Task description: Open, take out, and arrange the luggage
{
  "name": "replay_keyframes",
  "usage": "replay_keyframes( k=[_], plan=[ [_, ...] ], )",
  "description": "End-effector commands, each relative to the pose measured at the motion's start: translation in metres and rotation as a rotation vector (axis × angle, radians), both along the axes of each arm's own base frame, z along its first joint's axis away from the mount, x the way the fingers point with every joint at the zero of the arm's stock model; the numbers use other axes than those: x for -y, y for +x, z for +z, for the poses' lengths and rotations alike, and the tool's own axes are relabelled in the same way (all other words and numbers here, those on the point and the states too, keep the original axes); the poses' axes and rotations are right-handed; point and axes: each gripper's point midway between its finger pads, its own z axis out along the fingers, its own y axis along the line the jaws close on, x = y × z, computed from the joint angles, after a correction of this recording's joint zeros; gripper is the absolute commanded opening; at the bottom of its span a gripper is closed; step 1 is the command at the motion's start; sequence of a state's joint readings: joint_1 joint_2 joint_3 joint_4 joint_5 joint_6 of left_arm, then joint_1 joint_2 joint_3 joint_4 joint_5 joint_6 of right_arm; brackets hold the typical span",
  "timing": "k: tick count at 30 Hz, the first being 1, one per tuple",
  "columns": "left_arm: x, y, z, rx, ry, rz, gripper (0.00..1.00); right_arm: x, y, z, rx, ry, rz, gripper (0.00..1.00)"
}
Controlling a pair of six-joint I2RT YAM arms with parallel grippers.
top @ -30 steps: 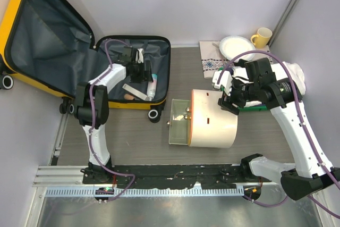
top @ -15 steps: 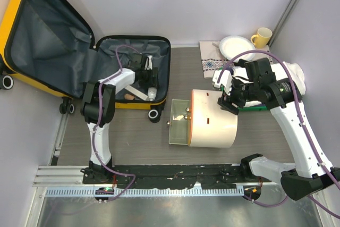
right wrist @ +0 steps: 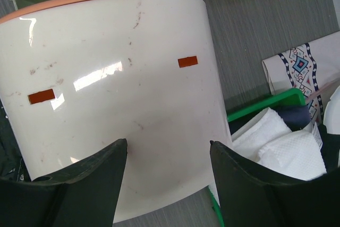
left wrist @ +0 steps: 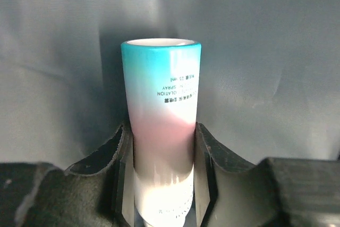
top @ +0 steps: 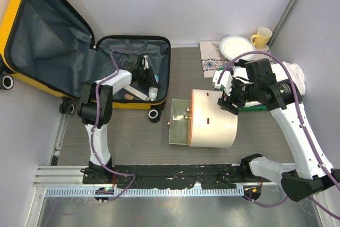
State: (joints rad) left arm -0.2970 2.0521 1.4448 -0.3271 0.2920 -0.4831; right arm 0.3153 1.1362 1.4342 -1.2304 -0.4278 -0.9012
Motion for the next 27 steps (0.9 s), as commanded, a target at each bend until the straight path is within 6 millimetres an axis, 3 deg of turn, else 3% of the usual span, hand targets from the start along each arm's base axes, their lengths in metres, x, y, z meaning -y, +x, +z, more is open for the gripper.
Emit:
replay_keyframes(
  k=[1, 5, 8, 14, 18, 25, 27],
  plan=[
    [-0.004, 0.022, 0.1, 0.167, -0.159, 0.047, 0.0, 0.033, -0.038, -0.049, -0.225, -0.193, -0.014, 0.7],
    [-0.004, 0.024, 0.155, 0.282, -0.19, 0.033, 0.0, 0.033, -0.039, -0.05, -0.225, -0.191, -0.015, 0.7],
    [-0.001, 0.016, 0.173, 0.291, -0.226, 0.023, 0.0, 0.033, -0.039, -0.051, -0.229, -0.191, -0.012, 0.7],
    [0.011, -0.019, 0.172, 0.183, -0.308, 0.001, 0.0, 0.032, -0.038, -0.051, -0.226, -0.186, -0.012, 0.7],
    [0.033, -0.062, 0.176, 0.162, -0.338, -0.057, 0.0, 0.031, -0.04, -0.052, -0.234, -0.183, -0.006, 0.7],
    [0.047, -0.089, 0.193, 0.273, -0.358, -0.167, 0.0, 0.032, -0.042, -0.053, -0.229, -0.187, -0.002, 0.71],
    [0.051, -0.098, 0.189, 0.286, -0.341, -0.211, 0.0, 0.033, -0.043, -0.053, -0.23, -0.192, -0.004, 0.71]
  ],
)
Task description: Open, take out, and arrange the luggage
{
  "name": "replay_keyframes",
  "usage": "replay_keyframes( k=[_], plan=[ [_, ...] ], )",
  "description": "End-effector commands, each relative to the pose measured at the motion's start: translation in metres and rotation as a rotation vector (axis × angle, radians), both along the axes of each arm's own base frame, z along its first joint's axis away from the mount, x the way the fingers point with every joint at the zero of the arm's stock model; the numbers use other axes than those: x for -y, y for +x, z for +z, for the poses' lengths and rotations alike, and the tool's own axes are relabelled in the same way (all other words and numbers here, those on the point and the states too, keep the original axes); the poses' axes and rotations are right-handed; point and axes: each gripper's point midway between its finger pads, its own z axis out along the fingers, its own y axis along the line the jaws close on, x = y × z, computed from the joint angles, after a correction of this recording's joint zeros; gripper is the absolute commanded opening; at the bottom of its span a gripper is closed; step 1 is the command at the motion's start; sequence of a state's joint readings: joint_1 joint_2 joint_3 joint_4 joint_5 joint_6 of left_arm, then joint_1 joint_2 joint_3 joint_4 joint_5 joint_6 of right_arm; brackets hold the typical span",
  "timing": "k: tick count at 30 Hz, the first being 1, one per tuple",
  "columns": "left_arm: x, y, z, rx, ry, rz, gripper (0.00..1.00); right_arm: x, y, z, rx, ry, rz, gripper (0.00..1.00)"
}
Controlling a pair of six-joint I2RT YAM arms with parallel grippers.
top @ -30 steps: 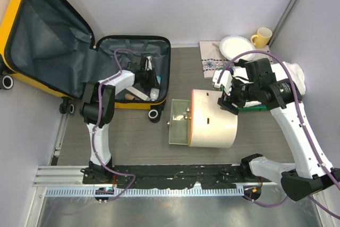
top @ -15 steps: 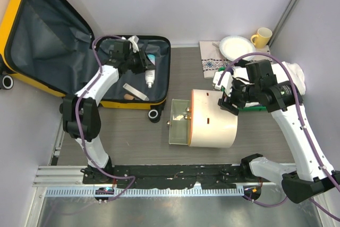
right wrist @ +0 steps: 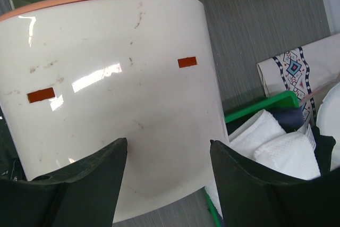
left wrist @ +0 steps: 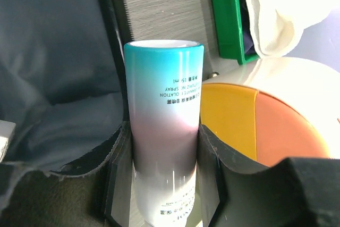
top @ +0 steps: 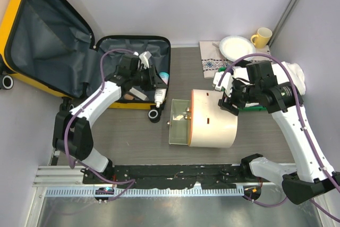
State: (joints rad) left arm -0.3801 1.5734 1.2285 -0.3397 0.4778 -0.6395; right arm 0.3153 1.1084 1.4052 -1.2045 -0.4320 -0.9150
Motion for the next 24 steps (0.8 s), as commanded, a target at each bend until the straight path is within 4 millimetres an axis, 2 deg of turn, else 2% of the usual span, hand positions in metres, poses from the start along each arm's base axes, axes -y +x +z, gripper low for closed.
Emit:
replay_keyframes(
  k=[1, 5, 8, 20, 24],
  plan=[
    [0.009, -0.007, 0.048, 0.196, -0.06, -0.087, 0.0, 0.034, -0.042, -0.052, -0.254, -0.201, -0.021, 0.71],
    [0.022, -0.03, 0.03, 0.102, -0.077, -0.116, 0.0, 0.036, -0.044, -0.051, -0.254, -0.202, -0.028, 0.71],
    [0.035, -0.045, 0.027, 0.068, -0.091, -0.141, 0.0, 0.036, -0.046, -0.052, -0.262, -0.201, -0.034, 0.71],
    [0.07, -0.087, 0.015, -0.005, -0.083, -0.242, 0.0, 0.039, -0.049, -0.053, -0.259, -0.202, -0.051, 0.71],
    [0.079, -0.095, 0.003, -0.057, -0.059, -0.269, 0.0, 0.039, -0.054, -0.056, -0.269, -0.194, -0.054, 0.71]
  ],
)
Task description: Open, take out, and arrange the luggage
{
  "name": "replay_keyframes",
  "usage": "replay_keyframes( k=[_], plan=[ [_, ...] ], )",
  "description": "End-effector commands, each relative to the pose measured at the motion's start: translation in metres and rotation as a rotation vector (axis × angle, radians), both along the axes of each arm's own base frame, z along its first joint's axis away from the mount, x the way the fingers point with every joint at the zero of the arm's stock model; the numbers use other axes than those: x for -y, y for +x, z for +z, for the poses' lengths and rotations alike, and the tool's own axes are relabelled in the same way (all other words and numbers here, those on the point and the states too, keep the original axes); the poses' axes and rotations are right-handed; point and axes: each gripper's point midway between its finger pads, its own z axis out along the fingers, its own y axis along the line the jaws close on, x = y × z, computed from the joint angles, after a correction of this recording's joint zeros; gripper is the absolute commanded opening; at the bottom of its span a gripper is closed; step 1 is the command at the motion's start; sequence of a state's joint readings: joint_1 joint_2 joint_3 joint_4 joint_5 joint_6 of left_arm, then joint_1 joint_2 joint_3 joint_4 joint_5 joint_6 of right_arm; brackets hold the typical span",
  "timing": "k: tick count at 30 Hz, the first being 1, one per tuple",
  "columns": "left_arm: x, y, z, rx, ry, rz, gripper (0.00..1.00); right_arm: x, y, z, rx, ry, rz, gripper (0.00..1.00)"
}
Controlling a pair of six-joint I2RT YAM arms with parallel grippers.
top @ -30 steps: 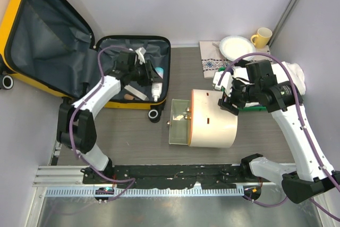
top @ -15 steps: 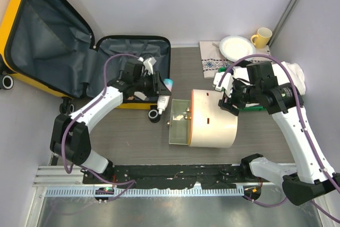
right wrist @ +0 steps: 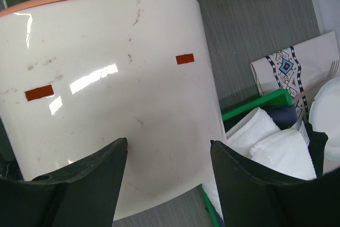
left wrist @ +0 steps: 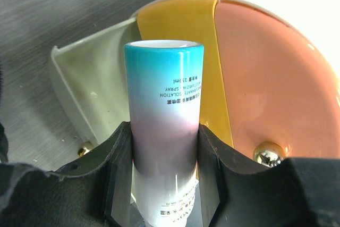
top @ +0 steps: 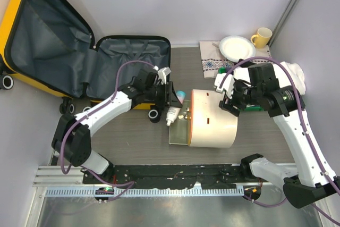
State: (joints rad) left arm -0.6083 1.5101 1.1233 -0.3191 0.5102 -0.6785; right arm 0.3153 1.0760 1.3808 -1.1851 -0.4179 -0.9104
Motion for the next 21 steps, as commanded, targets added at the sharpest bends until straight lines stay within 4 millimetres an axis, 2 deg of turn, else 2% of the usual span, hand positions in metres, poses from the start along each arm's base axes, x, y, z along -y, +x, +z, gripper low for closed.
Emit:
replay_keyframes(
  k=[1, 4, 7, 8, 11, 14, 17, 18, 20, 21],
  plan=[
    [0.015, -0.008, 0.009, -0.023, -0.024, -0.04, 0.0, 0.036, -0.053, -0.056, -0.29, -0.191, -0.045, 0.71],
    [0.015, -0.011, 0.003, -0.046, -0.013, -0.04, 0.09, 0.037, -0.054, -0.057, -0.289, -0.196, -0.044, 0.71],
    [0.016, -0.013, 0.003, -0.05, -0.012, -0.048, 0.29, 0.037, -0.053, -0.057, -0.289, -0.197, -0.044, 0.71],
    [0.017, -0.013, 0.004, -0.045, -0.013, -0.05, 0.41, 0.037, -0.054, -0.056, -0.287, -0.196, -0.044, 0.71],
    [0.014, -0.014, 0.008, -0.025, -0.008, -0.058, 0.62, 0.038, -0.055, -0.057, -0.29, -0.202, -0.042, 0.71],
    [0.011, -0.015, 0.014, 0.016, -0.003, -0.074, 0.72, 0.039, -0.055, -0.058, -0.293, -0.205, -0.043, 0.71],
    [0.006, -0.015, 0.017, 0.054, 0.017, -0.088, 0.74, 0.039, -0.054, -0.058, -0.291, -0.209, -0.04, 0.71],
    [0.002, -0.017, 0.023, 0.069, 0.011, -0.094, 0.72, 0.039, -0.054, -0.058, -0.291, -0.209, -0.04, 0.71],
    [-0.013, -0.013, 0.021, 0.107, 0.015, -0.088, 0.63, 0.039, -0.054, -0.056, -0.286, -0.208, -0.04, 0.71],
    [-0.018, -0.012, 0.031, 0.164, -0.016, -0.095, 0.59, 0.039, -0.054, -0.057, -0.288, -0.209, -0.039, 0.71]
  ],
)
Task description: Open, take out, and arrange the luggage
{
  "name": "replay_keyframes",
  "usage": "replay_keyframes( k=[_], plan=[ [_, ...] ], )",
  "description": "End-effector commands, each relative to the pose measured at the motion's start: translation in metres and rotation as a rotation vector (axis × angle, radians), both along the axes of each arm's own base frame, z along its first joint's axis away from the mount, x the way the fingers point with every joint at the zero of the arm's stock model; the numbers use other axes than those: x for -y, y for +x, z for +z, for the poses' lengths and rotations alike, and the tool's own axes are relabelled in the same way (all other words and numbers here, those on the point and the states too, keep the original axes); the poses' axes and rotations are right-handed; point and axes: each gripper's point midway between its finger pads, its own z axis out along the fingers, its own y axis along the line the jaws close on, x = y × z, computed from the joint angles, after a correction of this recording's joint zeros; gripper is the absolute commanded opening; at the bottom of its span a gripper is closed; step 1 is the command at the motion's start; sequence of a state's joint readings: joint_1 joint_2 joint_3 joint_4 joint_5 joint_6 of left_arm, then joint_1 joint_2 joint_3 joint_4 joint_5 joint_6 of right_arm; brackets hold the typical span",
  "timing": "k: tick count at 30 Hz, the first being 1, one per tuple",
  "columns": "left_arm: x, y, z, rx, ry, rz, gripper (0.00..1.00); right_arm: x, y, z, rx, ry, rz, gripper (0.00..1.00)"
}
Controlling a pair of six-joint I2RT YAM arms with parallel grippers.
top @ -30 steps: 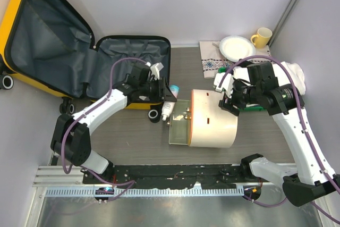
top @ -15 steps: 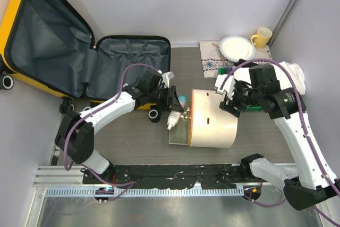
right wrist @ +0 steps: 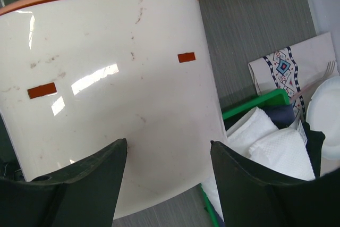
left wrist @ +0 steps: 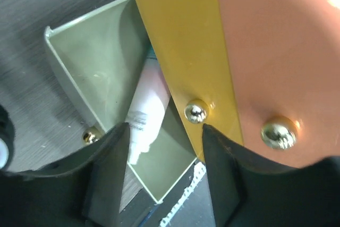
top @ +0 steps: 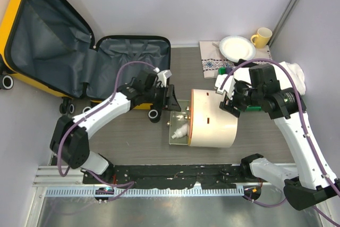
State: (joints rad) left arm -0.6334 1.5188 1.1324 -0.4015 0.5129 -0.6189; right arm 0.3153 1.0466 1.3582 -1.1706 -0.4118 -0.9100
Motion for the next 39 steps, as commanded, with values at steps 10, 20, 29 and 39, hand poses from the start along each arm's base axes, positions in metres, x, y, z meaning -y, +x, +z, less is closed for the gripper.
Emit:
replay_keyframes(
  k=[10, 20, 29, 39],
  plan=[
    [-0.056, 0.018, -0.02, 0.2, 0.103, -0.003, 0.0, 0.036, -0.052, -0.062, -0.318, -0.205, -0.034, 0.71],
    [-0.013, 0.006, -0.063, 0.171, 0.104, -0.113, 0.0, 0.035, -0.052, -0.062, -0.319, -0.2, -0.034, 0.71],
    [0.05, 0.002, -0.046, 0.211, -0.103, -0.201, 0.06, 0.033, -0.053, -0.063, -0.325, -0.181, -0.045, 0.71],
    [0.064, -0.024, -0.011, 0.317, -0.326, -0.344, 0.34, 0.033, -0.054, -0.065, -0.329, -0.182, -0.048, 0.71]
  ],
)
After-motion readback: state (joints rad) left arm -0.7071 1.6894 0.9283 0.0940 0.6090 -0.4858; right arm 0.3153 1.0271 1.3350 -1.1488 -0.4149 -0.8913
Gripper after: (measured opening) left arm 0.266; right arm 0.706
